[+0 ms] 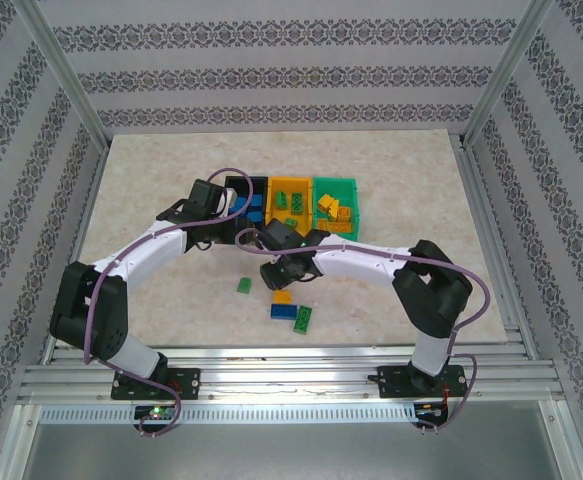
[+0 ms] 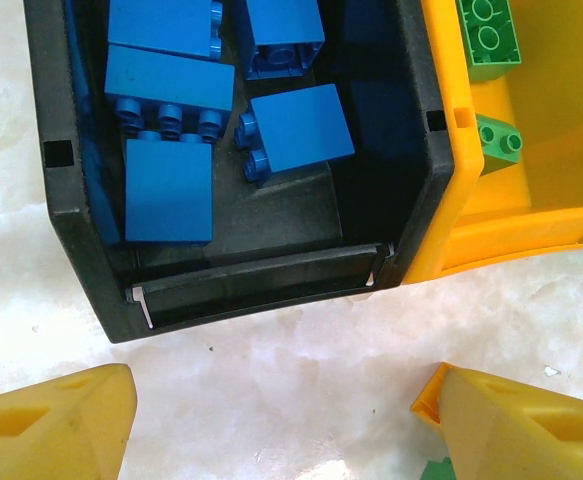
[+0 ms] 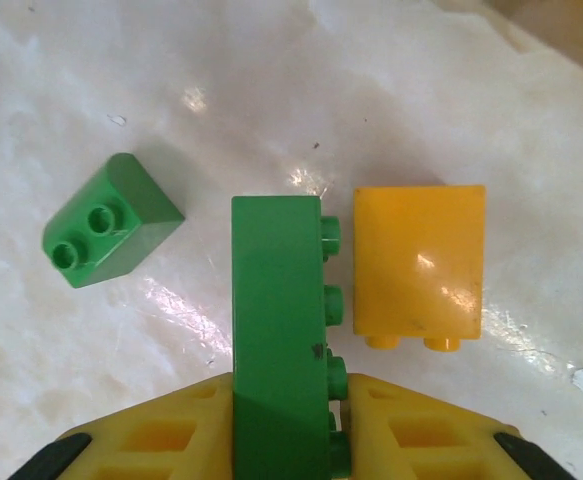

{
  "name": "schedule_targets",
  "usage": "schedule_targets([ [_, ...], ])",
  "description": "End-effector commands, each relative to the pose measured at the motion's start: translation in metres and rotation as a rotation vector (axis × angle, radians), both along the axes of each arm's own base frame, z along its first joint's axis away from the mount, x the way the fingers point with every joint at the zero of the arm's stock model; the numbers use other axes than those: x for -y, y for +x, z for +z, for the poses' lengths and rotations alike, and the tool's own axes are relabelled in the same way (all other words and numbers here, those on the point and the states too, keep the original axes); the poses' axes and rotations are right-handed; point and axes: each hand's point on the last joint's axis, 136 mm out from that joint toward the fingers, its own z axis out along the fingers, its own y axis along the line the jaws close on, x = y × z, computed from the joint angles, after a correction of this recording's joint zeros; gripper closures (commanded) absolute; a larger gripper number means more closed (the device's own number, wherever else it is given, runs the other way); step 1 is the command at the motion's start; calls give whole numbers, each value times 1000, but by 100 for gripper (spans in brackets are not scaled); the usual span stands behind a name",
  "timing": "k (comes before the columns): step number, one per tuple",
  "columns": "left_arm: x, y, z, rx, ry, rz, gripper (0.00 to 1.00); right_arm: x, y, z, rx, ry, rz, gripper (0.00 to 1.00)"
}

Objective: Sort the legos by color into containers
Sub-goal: Pick up the lego from the bottom-center of the table, then place the lego in the container.

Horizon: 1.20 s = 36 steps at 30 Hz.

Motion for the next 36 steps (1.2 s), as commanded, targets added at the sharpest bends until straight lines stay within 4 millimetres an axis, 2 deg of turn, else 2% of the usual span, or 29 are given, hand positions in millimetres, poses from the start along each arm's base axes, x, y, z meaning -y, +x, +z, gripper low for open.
schedule_targets([
  [1,-3,5,11,36,-26,20,21,-3,2,22,59,39,32,70],
  [4,-4,3,10,31,-23,20,21,-4,6,35,71,93,19,70],
  [8,-5,-2,7,15,-22,18,21,4,25,58,107,177,-51,71],
  [11,-6,-9,5,3,-24,17,21,17,52,71,148,217,-132,71],
  [18,-2,-29,-7,-55,-55,-10,22,51,131,93,237,249,-342,71],
  [24,2,-44,-11,-84,-93,-43,23,58,175,100,260,282,-397,71],
  [26,8,-49,-12,-98,-121,-67,24,56,184,96,249,273,-396,68],
  [30,15,-62,-21,-144,-147,-94,27,54,194,91,246,242,-396,44],
  [36,22,-81,-41,-204,-97,-132,29,57,182,88,240,269,-393,42],
])
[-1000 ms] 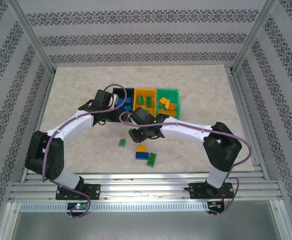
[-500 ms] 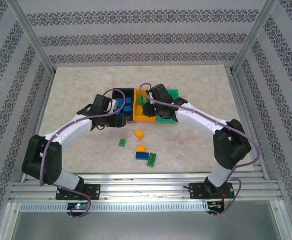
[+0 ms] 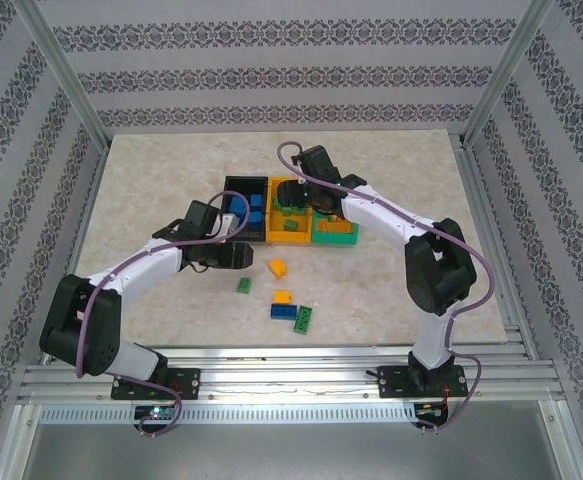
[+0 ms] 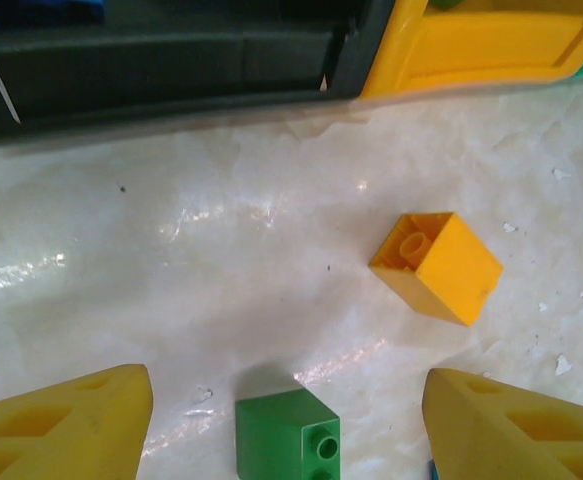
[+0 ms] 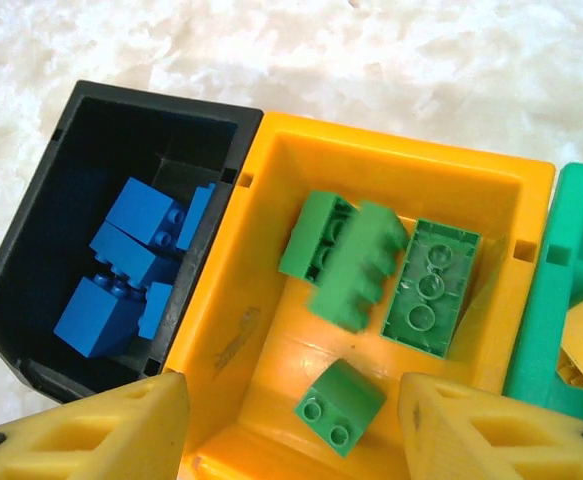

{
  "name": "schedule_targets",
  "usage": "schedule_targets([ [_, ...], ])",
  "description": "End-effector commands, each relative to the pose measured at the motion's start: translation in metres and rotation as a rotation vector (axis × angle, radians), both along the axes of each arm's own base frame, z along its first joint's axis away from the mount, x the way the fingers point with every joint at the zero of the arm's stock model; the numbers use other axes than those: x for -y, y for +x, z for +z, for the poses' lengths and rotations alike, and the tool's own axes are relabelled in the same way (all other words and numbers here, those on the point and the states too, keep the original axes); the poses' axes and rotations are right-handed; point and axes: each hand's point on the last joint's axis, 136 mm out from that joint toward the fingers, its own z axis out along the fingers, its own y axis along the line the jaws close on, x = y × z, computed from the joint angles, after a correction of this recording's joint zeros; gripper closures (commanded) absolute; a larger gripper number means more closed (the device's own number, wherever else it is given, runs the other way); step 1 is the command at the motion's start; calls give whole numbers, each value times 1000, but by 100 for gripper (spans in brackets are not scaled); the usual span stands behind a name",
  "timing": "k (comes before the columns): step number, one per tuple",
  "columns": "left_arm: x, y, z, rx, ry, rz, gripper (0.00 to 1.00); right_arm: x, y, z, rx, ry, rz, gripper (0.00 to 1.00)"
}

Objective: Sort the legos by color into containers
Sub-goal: Place the lego in the container, then pick up the lego from the middle-left of the table.

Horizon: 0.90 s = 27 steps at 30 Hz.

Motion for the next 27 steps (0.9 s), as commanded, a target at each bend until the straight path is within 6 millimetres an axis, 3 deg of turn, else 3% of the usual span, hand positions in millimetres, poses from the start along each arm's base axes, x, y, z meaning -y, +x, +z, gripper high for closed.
schedule_targets([
  [1,8,-20,-12,-61,33,-44,29,5,-12,1,-3,9,0,42],
  [12,17,-50,-55,-165,250,-148,37,39,-47,-9,-6,-27,-42,42],
  [19,20,-47,-61,-171,263,-140,48,46,-55,-11,0,-19,-59,42],
  [23,21,-45,-63,-175,272,-145,62,48,-56,-6,13,-17,-63,42],
  [27,22,-37,-51,-134,270,-142,72,51,-58,-2,24,-19,-68,42],
])
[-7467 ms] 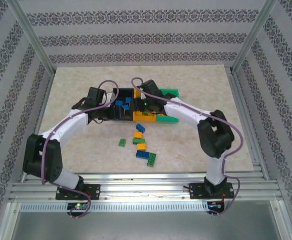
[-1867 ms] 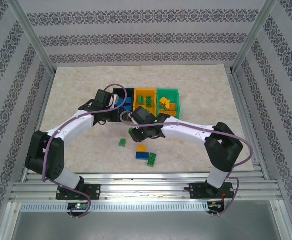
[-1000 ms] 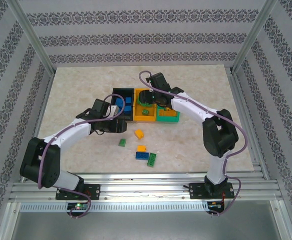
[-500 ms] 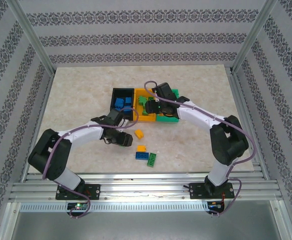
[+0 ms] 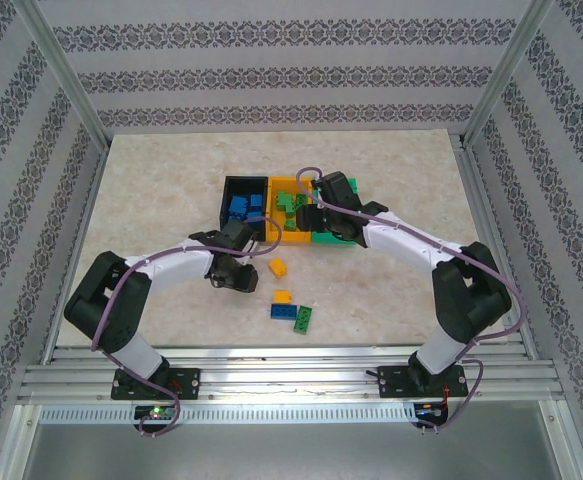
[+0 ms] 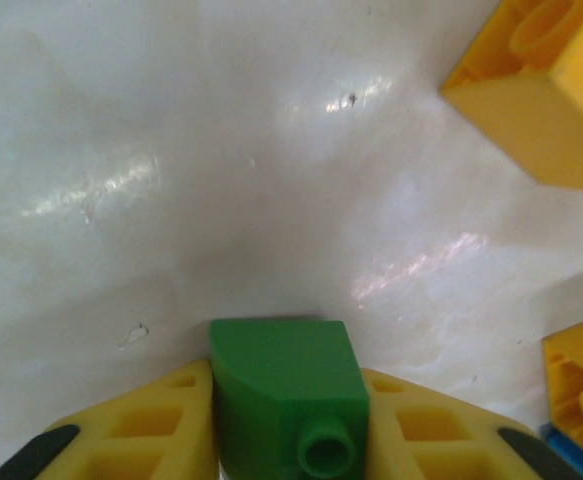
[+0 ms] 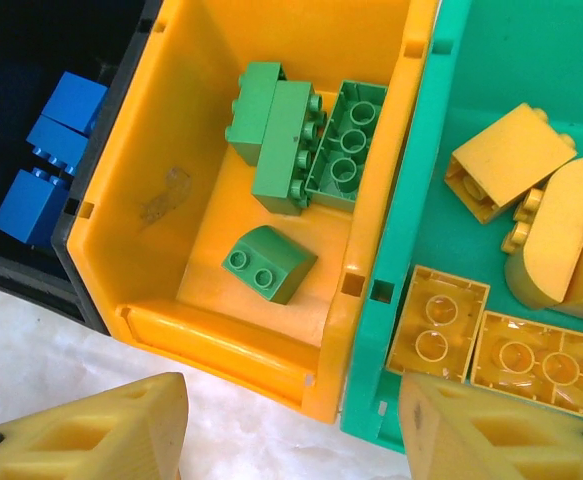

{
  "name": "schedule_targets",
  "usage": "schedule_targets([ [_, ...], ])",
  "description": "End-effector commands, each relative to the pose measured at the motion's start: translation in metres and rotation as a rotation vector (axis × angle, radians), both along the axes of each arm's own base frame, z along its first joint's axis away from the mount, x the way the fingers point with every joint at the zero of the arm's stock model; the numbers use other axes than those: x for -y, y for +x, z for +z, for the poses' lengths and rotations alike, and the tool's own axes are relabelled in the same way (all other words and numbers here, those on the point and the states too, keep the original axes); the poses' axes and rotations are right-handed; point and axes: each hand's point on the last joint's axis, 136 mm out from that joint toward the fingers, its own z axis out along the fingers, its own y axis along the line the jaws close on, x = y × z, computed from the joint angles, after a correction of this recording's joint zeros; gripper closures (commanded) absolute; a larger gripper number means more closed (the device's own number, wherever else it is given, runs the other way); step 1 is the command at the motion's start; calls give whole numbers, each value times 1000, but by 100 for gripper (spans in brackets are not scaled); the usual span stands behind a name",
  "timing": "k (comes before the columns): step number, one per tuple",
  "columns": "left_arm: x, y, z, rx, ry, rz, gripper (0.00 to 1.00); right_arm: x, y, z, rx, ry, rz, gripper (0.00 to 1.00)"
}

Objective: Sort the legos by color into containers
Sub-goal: Pick up the lego from the middle-left of the table, then place the lego in the container.

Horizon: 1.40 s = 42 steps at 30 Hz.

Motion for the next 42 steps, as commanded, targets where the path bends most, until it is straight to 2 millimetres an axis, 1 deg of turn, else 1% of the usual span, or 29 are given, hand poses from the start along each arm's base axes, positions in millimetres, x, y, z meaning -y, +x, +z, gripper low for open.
schedule_targets([
  [1,4,7,10,38,8,-12,74,8,1,14,45,8,-30,42],
  [8,14,33,42,131,-31,-8,76,17,-8,12,44,4,-48,42],
  [11,21,48,57,176,-59,-6,76,22,-13,11,44,2,-60,42],
  [14,27,67,72,220,-85,0,76,29,-17,9,41,0,-73,42],
  [19,41,108,98,283,-124,-6,76,40,-28,9,39,-1,-93,42],
  [22,50,130,108,298,-138,-14,76,48,-35,11,44,-1,-108,42],
  [26,62,153,112,294,-156,-34,75,59,-45,10,40,-6,-124,42],
  [28,66,162,111,291,-149,-41,71,63,-51,10,39,-4,-131,42],
  [31,66,172,107,283,-124,-41,54,69,-60,10,36,-1,-136,41],
  [33,68,175,108,283,-123,-43,48,69,-65,9,27,11,-127,41],
  [35,69,176,110,289,-136,-39,45,66,-70,5,11,25,-108,41],
  [38,71,174,113,291,-156,-32,44,57,-77,-2,-18,38,-65,41],
  [42,68,169,113,294,-192,-8,43,39,-92,-11,-62,29,57,41],
])
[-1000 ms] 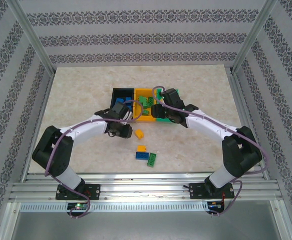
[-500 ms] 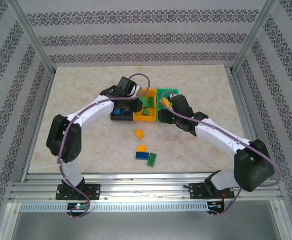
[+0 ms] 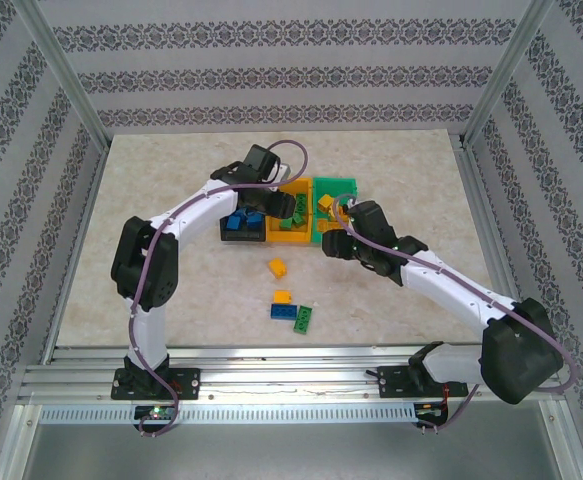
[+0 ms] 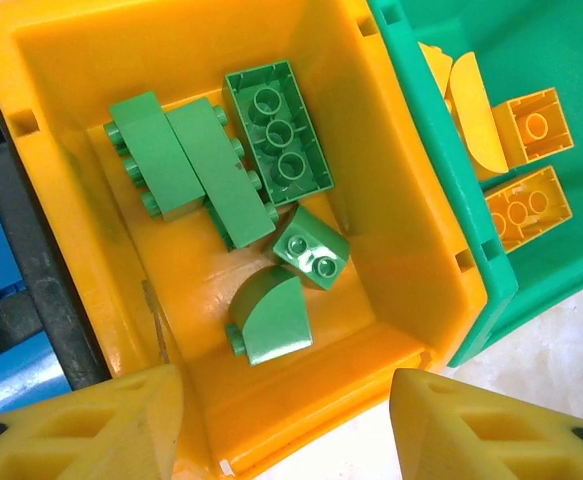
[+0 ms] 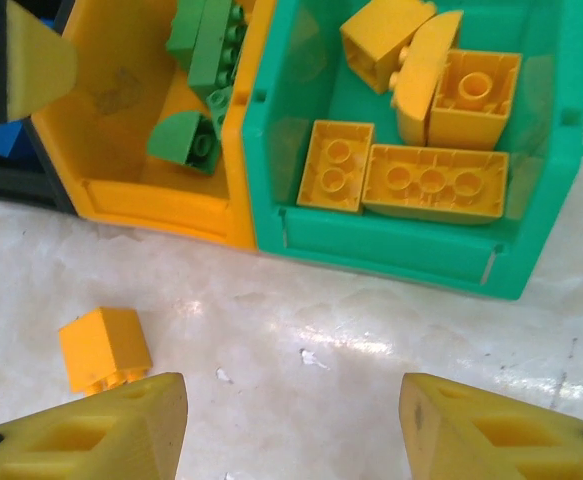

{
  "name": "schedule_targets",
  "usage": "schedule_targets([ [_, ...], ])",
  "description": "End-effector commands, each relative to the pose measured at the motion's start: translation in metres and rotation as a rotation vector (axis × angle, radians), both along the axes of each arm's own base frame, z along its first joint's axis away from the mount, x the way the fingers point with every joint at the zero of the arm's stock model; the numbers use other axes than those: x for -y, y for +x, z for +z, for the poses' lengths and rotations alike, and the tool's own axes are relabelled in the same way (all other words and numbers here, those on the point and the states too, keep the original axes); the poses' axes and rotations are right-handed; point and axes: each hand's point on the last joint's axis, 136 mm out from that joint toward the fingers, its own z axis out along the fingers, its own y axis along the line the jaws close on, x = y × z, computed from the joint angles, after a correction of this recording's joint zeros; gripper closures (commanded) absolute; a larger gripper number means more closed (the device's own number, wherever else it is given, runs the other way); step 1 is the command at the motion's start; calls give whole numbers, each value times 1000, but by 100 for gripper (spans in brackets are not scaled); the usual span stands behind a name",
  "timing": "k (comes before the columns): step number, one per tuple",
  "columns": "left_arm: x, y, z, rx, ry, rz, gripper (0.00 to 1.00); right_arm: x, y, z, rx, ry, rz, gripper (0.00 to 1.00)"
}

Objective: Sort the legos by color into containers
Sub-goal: Place the lego in the container, then pick up the lego from the bottom-center of the table.

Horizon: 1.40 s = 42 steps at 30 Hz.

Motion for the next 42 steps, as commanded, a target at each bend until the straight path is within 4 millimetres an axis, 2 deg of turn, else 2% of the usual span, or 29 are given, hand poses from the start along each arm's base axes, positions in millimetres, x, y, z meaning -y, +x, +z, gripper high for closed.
schedule_targets([
  [1,-7,-6,10,4,-51,23,43,-19,-21,-13,-60,-13,142,41],
  [10,-29,-20,7,-37,-230,130,42,-53,-81,-52,-181,-280,478,41],
  [16,-50,-33,2,-36,-181,146,42,-80,-106,-55,-195,-302,645,41],
  [21,-60,-40,-1,-30,-181,178,42,-93,-121,-57,-215,-301,745,40],
  [31,-66,-48,-12,-47,-174,204,42,-115,-138,-80,-299,-316,853,36],
  [37,-80,-49,-14,-43,-161,246,42,-117,-141,-93,-330,-347,875,33],
  [42,-86,-51,-14,-39,-164,266,42,-127,-141,-101,-340,-359,902,33],
])
